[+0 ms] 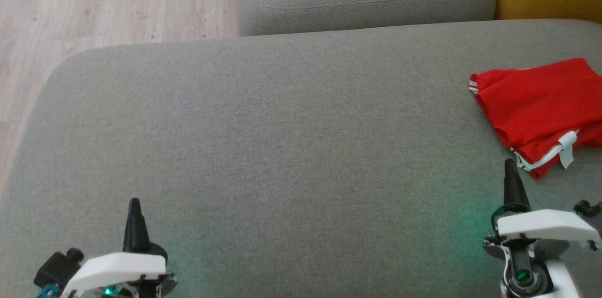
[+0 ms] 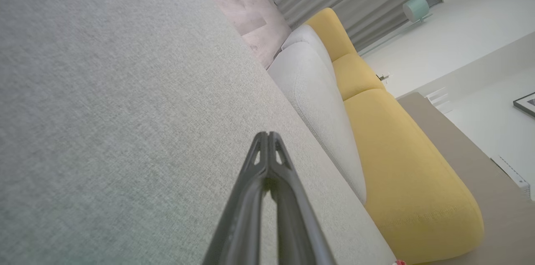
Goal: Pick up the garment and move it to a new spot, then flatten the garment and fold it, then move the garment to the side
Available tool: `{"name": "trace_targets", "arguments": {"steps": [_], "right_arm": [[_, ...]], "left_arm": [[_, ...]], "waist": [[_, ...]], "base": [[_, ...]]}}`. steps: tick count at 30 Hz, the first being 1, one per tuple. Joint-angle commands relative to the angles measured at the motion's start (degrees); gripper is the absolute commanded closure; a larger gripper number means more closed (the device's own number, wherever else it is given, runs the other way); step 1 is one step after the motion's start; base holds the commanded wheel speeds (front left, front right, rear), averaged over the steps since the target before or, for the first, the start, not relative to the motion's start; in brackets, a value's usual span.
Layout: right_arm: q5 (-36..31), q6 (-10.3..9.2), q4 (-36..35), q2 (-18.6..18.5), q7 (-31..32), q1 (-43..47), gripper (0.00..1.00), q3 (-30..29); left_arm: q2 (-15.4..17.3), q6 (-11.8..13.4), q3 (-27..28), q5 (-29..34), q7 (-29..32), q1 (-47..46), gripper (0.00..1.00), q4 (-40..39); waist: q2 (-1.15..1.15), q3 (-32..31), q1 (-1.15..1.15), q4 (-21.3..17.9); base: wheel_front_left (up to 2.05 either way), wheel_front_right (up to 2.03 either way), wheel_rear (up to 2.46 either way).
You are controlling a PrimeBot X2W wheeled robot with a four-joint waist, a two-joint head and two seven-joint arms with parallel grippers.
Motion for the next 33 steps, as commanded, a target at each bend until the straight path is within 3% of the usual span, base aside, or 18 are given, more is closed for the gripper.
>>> {"name": "trace_targets", "arguments": {"steps": [1, 33], "right_arm": [[1.7, -0.03, -2.5, -0.2, 0.48, -1.7, 1.0, 0.33], [21.54, -0.04, -5.68, -0.26, 5.58, -1.28, 1.0, -1.67]], "left_arm": [[0.13, -0.38, 1.99, -1.41, 0.31, -3.12, 1.0, -2.14], [0.18, -0.98, 5.37, -19.1, 5.56, -4.33, 1.0, -3.04]], "waist": [[0.0, 0.0, 0.0, 0.02], [0.0, -0.07, 0.0, 0.34]], "base": [[0.0, 0.0, 0.0], [0.0, 0.0, 0.0]]}}
